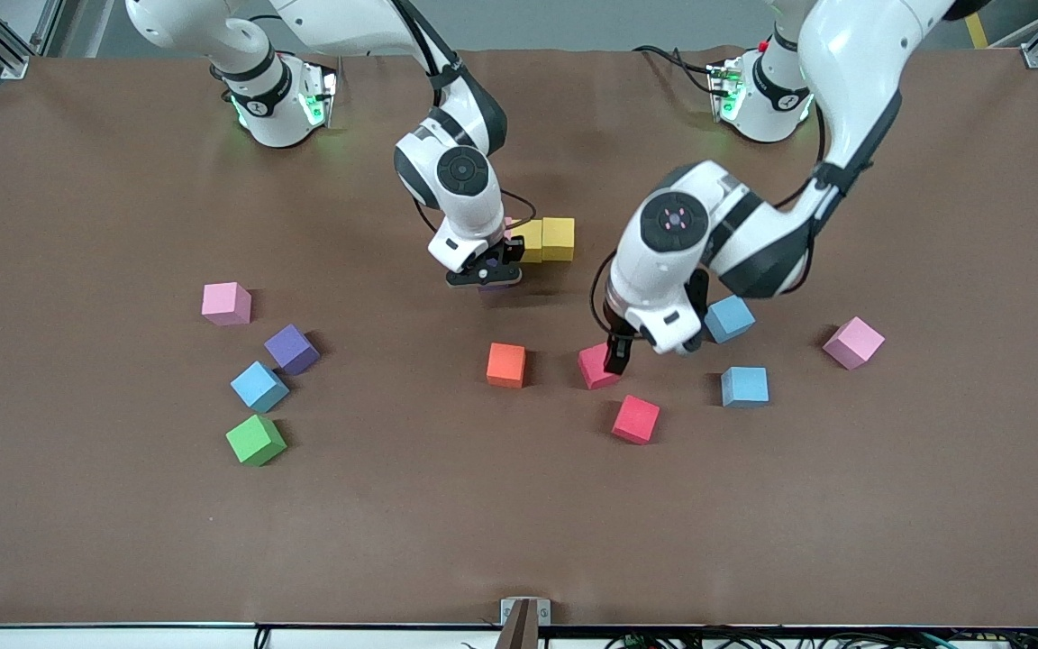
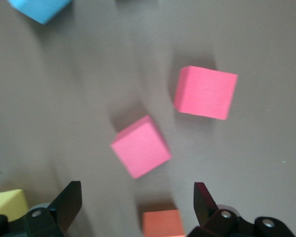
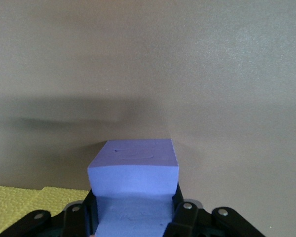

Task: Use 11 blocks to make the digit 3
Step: 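Set the purple cube below pink while the left gripper places yellow beside yellow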

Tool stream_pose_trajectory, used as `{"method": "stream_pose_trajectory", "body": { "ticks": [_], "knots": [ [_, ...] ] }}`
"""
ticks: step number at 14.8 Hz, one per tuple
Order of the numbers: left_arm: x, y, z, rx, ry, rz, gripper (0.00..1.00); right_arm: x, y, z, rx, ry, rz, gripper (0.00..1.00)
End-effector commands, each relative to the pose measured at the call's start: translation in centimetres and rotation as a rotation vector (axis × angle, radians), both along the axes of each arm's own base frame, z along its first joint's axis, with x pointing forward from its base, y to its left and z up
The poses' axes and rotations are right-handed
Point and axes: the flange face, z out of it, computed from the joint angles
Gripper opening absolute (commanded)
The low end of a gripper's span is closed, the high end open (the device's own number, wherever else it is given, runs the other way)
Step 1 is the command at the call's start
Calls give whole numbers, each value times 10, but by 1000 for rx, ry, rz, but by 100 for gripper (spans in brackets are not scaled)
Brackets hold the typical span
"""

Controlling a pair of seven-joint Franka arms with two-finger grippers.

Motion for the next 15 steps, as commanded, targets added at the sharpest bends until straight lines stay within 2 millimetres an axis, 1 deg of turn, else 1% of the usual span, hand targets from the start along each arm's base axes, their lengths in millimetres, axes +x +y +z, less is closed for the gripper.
{"method": "stream_pose_trajectory", "body": {
  "ticks": [1,2,4,5,7,8,9,10,12,13,14,15],
  "knots": [
    [27,-7,-16,-34,33,5,100,-11,-2,3,1,4,-18,30],
    [28,-6,-22,-29,32,-36,100,-11,-2,3,2,3,-24,30],
    [32,-1,-26,-20,18,-174,100,-11,-2,3,2,3,-25,30],
    [31,-1,-28,-19,14,-244,100,-11,-2,3,2,3,-25,31],
    [31,-3,-34,-25,15,-314,100,-10,-2,4,2,4,-25,34],
    [31,-2,-35,-28,13,-319,100,-10,-2,4,-1,7,-26,42],
    [31,-5,-39,-34,8,-344,100,-9,-1,5,-1,9,-26,69],
    [29,-13,-38,-45,-4,-367,100,-8,-1,7,2,6,-28,100],
    [36,-22,-39,-78,-18,-338,99,0,-3,14,10,1,-41,100],
    [34,-30,-39,-84,-20,-333,99,4,-3,21,15,-1,-48,100],
    [34,-31,-40,-87,-20,-319,99,13,-7,34,22,-2,-62,100],
    [32,-37,-43,-99,-25,-310,99,20,-12,44,17,10,-70,100]
  ]
}}
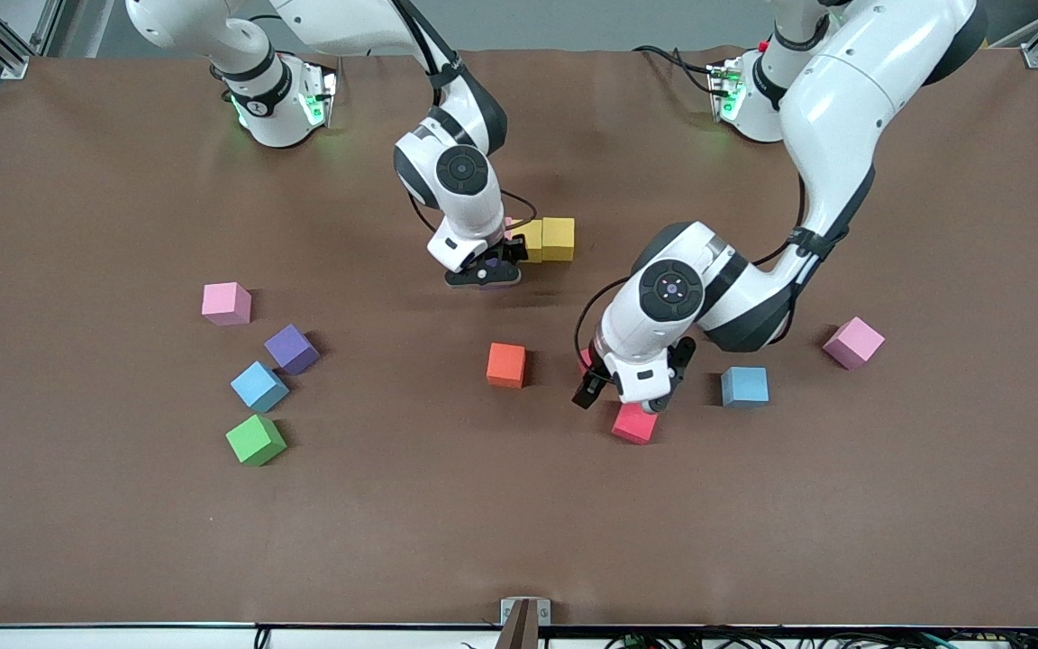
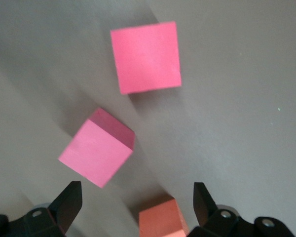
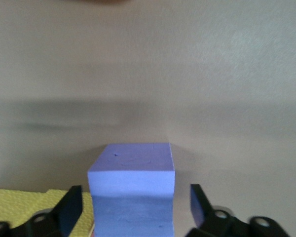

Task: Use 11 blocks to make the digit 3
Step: 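Set the purple cube below pink while the left gripper places yellow beside yellow, then grasp the orange cube with the left gripper while the right gripper reaches green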

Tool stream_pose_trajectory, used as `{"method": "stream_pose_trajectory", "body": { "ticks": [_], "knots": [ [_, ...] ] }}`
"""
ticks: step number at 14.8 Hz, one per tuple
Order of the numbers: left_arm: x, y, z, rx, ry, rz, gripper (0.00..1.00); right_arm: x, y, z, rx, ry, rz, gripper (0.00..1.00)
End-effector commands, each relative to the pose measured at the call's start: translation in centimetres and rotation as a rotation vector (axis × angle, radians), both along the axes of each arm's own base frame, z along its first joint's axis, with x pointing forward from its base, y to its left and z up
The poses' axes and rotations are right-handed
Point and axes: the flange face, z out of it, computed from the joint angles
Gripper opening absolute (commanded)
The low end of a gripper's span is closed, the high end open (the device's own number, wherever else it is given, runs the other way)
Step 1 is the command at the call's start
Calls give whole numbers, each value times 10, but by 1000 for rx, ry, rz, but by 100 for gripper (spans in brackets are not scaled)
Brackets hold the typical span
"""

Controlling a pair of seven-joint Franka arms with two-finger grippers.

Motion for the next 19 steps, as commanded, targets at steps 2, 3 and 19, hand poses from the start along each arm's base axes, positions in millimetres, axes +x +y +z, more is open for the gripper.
{"method": "stream_pose_trajectory", "body": {
  "ticks": [2,3,19],
  "knots": [
    [1,-24,-5,-60,-19,53,99,31,-30,57,17,26,-64,100],
    [1,-25,-5,-64,-16,71,99,42,-43,67,19,28,-87,100],
    [-45,-113,-56,-195,0,612,99,259,-341,76,26,-3,665,100]
  ]
}}
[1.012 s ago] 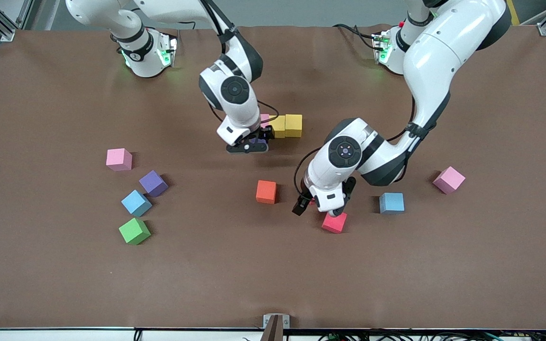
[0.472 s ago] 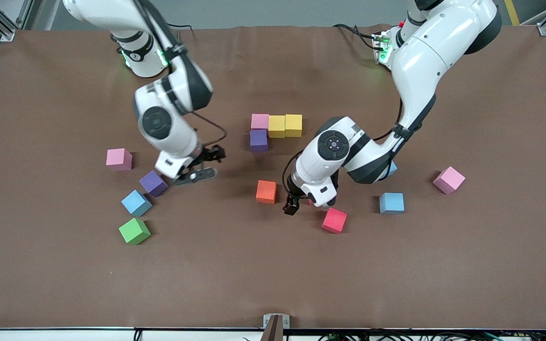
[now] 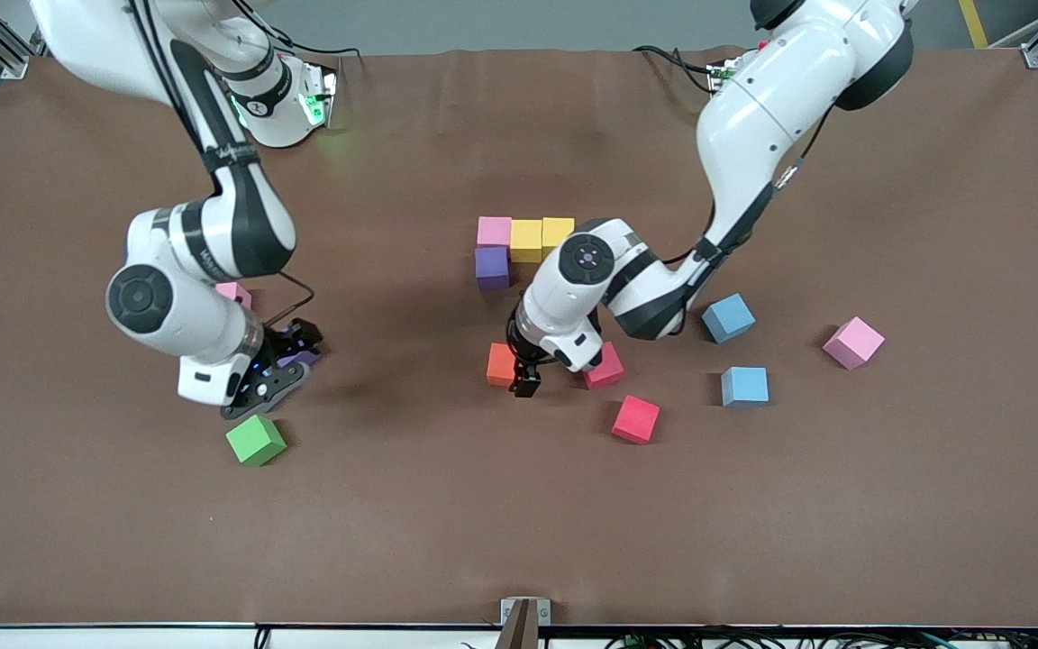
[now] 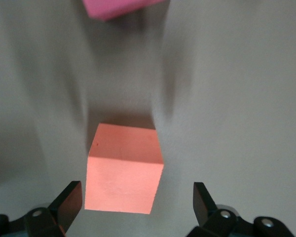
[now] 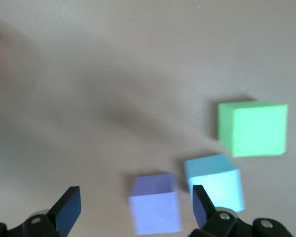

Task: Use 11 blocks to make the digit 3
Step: 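Grasp the orange cube with the left gripper while the right gripper reaches green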

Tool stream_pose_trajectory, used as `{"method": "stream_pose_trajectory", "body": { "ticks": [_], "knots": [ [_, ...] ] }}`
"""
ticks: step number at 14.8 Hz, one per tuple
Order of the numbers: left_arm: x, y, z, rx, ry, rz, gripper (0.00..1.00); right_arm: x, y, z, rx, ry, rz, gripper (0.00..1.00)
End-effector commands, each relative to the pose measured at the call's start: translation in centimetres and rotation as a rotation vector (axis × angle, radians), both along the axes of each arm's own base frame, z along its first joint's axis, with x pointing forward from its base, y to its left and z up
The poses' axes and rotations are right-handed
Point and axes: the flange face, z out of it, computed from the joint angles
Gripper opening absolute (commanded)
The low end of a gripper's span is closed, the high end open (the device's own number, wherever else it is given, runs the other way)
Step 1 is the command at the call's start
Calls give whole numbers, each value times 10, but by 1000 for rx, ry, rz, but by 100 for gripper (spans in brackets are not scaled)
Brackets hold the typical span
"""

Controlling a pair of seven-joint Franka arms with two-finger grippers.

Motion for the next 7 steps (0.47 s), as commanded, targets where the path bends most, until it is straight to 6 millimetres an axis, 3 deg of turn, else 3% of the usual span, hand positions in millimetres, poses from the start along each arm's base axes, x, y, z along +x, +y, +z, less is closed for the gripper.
{"method": "stream_pose_trajectory", "body": {
  "ticks": [1,3,7],
  "knots": [
    [10,-3,2,-14,-13,29,99,34,-26,-28,-2,11,113,100],
    [6,-7,-7,-9,-13,3,99,48,-45,-43,0,11,156,100],
    [3,-8,-14,-3,-7,-17,99,66,-63,-58,-5,3,180,100]
  ]
}}
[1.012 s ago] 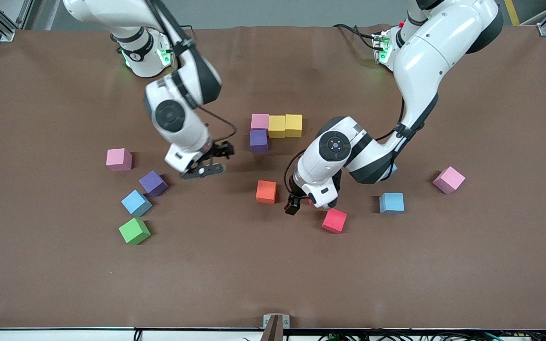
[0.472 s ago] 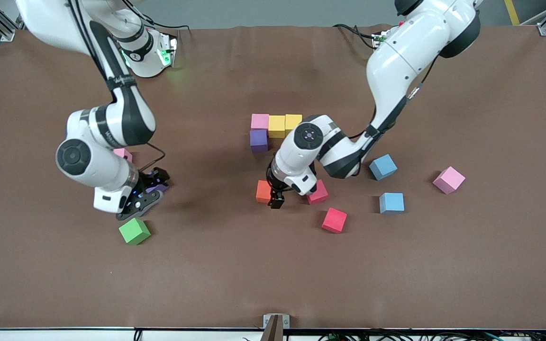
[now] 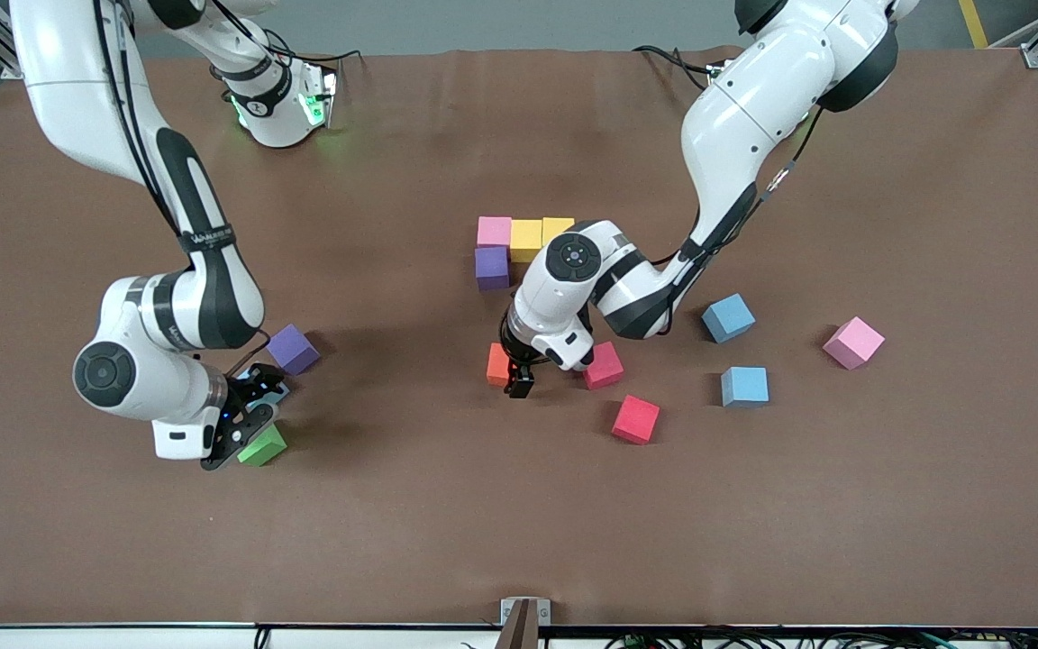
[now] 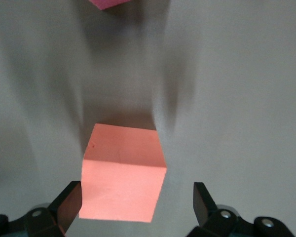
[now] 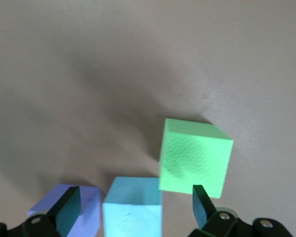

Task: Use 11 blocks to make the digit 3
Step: 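Grasp the orange cube with the left gripper while the right gripper reaches green, then grasp and carry the green cube with the right gripper toward the row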

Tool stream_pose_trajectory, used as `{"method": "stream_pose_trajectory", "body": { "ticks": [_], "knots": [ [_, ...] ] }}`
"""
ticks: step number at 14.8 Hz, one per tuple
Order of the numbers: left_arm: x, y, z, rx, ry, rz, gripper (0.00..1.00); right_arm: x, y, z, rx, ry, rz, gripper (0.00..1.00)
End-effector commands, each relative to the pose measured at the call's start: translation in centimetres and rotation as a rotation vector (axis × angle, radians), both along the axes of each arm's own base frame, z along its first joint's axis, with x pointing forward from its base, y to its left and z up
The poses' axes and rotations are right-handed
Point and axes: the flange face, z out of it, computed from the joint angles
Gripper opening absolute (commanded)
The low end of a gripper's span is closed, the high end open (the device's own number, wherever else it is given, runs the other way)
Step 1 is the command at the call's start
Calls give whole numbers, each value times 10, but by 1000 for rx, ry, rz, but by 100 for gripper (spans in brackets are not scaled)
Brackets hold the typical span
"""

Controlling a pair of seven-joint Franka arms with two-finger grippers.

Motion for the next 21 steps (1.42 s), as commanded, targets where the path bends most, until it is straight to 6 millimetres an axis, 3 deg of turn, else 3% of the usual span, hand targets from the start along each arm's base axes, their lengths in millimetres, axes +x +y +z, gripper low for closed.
{"method": "stream_pose_trajectory", "body": {
  "ticks": [1,5,11,17,18,19,21],
  "knots": [
    [3,-5,1,-12,-1,-6,99,17,-9,-8,-10,-4,22,100],
    [0,-7,-3,-9,6,-10,99,29,-23,-23,-18,-4,-1,100],
    [-5,-9,-17,1,19,-31,96,32,-23,-45,-34,7,-14,100],
    [-3,-6,-24,3,12,-64,38,31,-16,-64,-39,4,-61,98],
    [-2,-6,-19,2,8,-63,26,31,-13,-65,-39,2,-64,92],
    [2,-3,-16,3,5,-58,19,32,-12,-67,-43,2,-81,80],
    [9,2,0,-1,-17,-53,13,34,-11,-65,-44,-3,-102,53]
  ]
}}
